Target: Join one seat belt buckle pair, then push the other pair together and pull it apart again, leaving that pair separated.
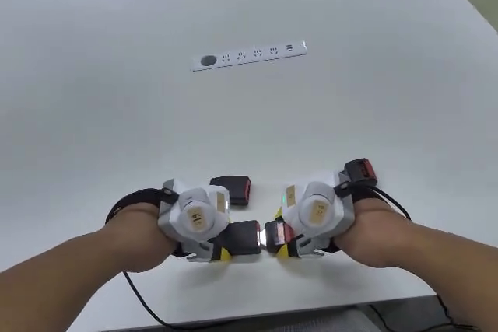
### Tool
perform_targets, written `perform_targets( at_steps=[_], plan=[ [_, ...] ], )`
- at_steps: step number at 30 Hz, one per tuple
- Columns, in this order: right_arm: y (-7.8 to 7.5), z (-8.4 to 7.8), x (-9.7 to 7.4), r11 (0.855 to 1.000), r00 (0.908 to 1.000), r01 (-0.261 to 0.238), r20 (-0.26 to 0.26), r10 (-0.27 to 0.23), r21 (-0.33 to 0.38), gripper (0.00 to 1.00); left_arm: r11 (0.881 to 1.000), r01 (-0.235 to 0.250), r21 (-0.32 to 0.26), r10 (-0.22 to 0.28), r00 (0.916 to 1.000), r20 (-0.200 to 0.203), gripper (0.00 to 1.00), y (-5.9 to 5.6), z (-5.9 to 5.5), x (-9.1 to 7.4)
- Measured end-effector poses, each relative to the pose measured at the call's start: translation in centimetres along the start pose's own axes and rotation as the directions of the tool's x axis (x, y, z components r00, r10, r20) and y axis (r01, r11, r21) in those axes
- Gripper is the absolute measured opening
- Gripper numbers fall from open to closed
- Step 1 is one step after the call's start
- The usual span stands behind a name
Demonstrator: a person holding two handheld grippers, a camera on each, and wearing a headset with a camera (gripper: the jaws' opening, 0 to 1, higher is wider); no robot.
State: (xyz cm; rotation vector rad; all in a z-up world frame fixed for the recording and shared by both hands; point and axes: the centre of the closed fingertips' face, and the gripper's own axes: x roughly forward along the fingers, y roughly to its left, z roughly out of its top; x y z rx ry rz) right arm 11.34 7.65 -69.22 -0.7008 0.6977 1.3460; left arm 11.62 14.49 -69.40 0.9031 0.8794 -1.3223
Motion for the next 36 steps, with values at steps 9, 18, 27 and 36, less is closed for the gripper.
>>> perform_targets(
  at_steps=[9, 18, 27, 36],
  plan=[
    [0.0, 0.0, 0.1, 1.0, 1.0, 0.002, -0.007, -0.002, 0.002, 0.33, 1.0, -0.001, -0.006, 0.001, 1.0, -0.002, 0.31, -0.1, 0.1, 0.0],
    [0.0, 0.1, 0.0, 1.0, 0.9998, -0.002, -0.019, 0.003, 0.024, 0.34, 1.0, -0.017, -0.013, 0.017, 0.9995, -0.026, 0.33, -0.2, 0.2, -0.1],
    [-0.4, -0.7, -0.8, 0.999, 0.999, 0.034, -0.029, -0.033, 0.04, 0.38, 0.999, -0.048, 0.022, 0.049, 0.9982, -0.034, 0.34, 0.1, -0.1, -0.4],
    [-1.8, -1.4, -5.5, 0.991, 0.9951, 0.094, 0.02, -0.097, 0.095, 0.42, 0.993, -0.083, -0.079, 0.091, 0.9904, 0.105, 0.36, 2.5, 1.3, -5.8]
  ],
)
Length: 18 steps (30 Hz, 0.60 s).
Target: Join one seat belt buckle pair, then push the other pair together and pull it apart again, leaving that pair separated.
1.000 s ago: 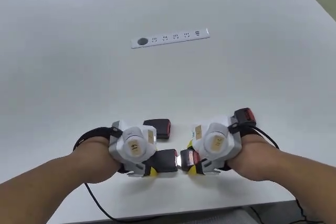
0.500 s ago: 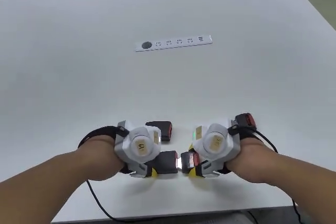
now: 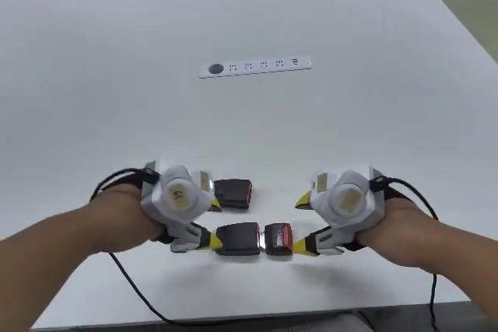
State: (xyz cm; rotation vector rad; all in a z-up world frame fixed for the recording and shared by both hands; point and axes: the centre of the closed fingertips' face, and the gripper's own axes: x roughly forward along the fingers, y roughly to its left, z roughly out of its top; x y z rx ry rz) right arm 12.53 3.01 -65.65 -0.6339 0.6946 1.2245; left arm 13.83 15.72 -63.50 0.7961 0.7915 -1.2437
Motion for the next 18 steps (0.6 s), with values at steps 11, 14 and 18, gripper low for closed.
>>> perform_targets(
  at_steps=[11, 14, 18],
  plan=[
    [-5.9, -4.1, -3.2, 0.996, 0.9933, 0.086, -0.079, -0.085, 0.019, 0.4, 0.996, -0.083, -0.015, 0.083, 0.9961, 0.03, 0.39, 5.5, 1.9, 0.1],
    [-7.0, -5.4, -3.7, 0.996, 0.9915, 0.086, -0.099, -0.084, 0.012, 0.38, 0.997, -0.074, -0.013, 0.074, 0.9972, -0.002, 0.41, 6.6, 0.9, 1.1],
    [-8.8, -7.1, -4.1, 0.994, 0.9863, 0.106, -0.126, -0.106, -0.007, 0.36, 0.997, -0.072, -0.039, 0.069, 0.9945, -0.078, 0.39, 7.9, -1.3, 2.4]
  ],
)
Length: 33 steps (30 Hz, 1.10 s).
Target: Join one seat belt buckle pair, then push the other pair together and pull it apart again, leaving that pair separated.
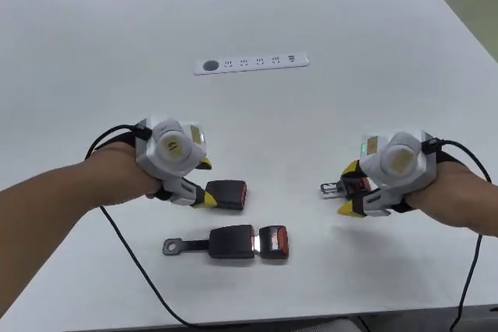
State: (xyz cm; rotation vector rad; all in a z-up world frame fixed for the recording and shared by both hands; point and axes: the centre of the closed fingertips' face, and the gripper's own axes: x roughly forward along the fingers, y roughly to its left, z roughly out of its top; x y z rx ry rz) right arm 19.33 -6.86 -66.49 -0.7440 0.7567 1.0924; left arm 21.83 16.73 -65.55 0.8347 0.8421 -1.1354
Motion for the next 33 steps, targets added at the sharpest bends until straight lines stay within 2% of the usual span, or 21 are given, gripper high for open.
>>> perform_targets(
  at_steps=[2, 5, 10, 13, 16, 18, 23, 27, 33],
  plan=[
    [-0.6, -0.8, 0.0, 0.999, 0.999, 0.01, -0.044, -0.012, -0.052, 0.31, 1.0, 0.007, -0.005, -0.007, 1.0, -0.005, 0.39, -0.1, 0.0, 0.3],
    [-0.7, -0.7, 0.6, 0.995, 0.9994, -0.014, -0.032, 0.01, -0.098, 0.33, 0.999, 0.029, 0.027, -0.029, 0.9995, -0.011, 0.39, -0.5, 0.1, 0.8],
    [-1.5, -0.4, 0.8, 0.995, 0.9989, -0.041, -0.027, 0.038, -0.088, 0.36, 0.996, 0.062, 0.069, -0.06, 0.9978, -0.029, 0.4, -0.9, 0.2, 1.6],
    [-1.6, -1.0, 1.2, 0.992, 0.9966, -0.069, -0.053, 0.064, -0.109, 0.34, 0.993, 0.076, 0.089, -0.073, 0.9967, -0.035, 0.39, -1.1, 0.1, 2.2],
    [-2.0, -1.4, 1.7, 0.989, 0.9952, -0.085, -0.059, 0.079, -0.117, 0.33, 0.992, 0.085, 0.094, -0.081, 0.9959, -0.039, 0.36, -1.2, 0.0, 2.5],
    [-1.9, -1.2, 1.3, 0.989, 0.9946, -0.092, -0.06, 0.085, -0.119, 0.33, 0.992, 0.091, 0.09, -0.089, 0.9957, -0.027, 0.36, -1.3, 0.2, 2.5],
    [-1.9, -1.4, 1.8, 0.986, 0.9928, -0.109, -0.064, 0.101, -0.128, 0.33, 0.989, 0.107, 0.103, -0.105, 0.9942, -0.027, 0.32, -1.4, 0.1, 2.6],
    [-1.9, -1.5, 2.2, 0.984, 0.9911, -0.125, -0.063, 0.117, -0.129, 0.32, 0.981, 0.11, 0.159, -0.104, 0.9935, -0.046, 0.32, -1.7, 0.1, 2.7],
    [-1.8, -1.5, 2.2, 0.982, 0.9901, -0.139, -0.04, 0.135, -0.131, 0.31, 0.985, 0.105, 0.136, -0.099, 0.9937, -0.053, 0.32, -1.4, -0.2, 3.0]
  ],
)
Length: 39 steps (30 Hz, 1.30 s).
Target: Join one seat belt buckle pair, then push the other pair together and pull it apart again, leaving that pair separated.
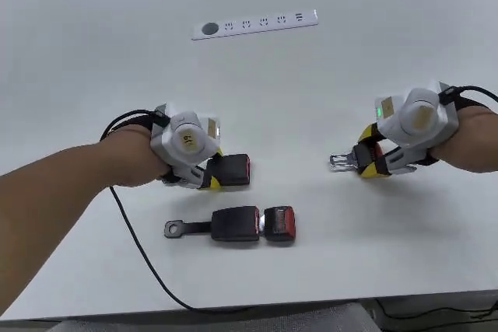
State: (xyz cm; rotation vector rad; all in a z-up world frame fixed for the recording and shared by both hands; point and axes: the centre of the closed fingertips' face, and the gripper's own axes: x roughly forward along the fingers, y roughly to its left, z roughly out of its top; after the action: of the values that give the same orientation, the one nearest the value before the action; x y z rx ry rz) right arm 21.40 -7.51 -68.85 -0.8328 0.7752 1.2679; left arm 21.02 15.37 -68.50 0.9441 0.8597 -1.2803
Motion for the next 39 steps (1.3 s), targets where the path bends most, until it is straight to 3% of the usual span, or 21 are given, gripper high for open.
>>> perform_targets(
  at_steps=[11, 18, 24, 32, 39],
  plan=[
    [-0.4, 0.4, 0.5, 1.0, 0.9997, 0.017, -0.018, -0.016, 0.016, 0.31, 1.0, -0.013, -0.014, 0.014, 0.9996, 0.025, 0.31, 0.1, -0.1, 0.1],
    [-0.6, 2.0, 1.3, 0.999, 0.9997, 0.025, -0.004, -0.025, 0.029, 0.31, 1.0, -0.007, -0.008, 0.008, 0.9998, 0.018, 0.32, 0.3, -0.3, 0.3],
    [0.1, 4.2, 2.2, 0.998, 0.9991, 0.029, 0.03, -0.03, 0.049, 0.31, 1.0, -0.009, -0.015, 0.009, 0.9997, 0.025, 0.31, 0.2, -0.3, 0.3],
    [1.1, 8.3, 4.3, 0.998, 0.9933, 0.011, 0.114, -0.018, 0.061, 0.31, 1.0, -0.006, -0.018, 0.007, 0.9997, 0.023, 0.31, 0.2, -0.2, 0.4],
    [1.7, 10.9, 5.5, 0.999, 0.9897, 0.012, 0.142, -0.019, 0.045, 0.31, 1.0, -0.005, -0.018, 0.005, 0.9998, 0.017, 0.31, 0.2, -0.2, 0.4]
  ],
)
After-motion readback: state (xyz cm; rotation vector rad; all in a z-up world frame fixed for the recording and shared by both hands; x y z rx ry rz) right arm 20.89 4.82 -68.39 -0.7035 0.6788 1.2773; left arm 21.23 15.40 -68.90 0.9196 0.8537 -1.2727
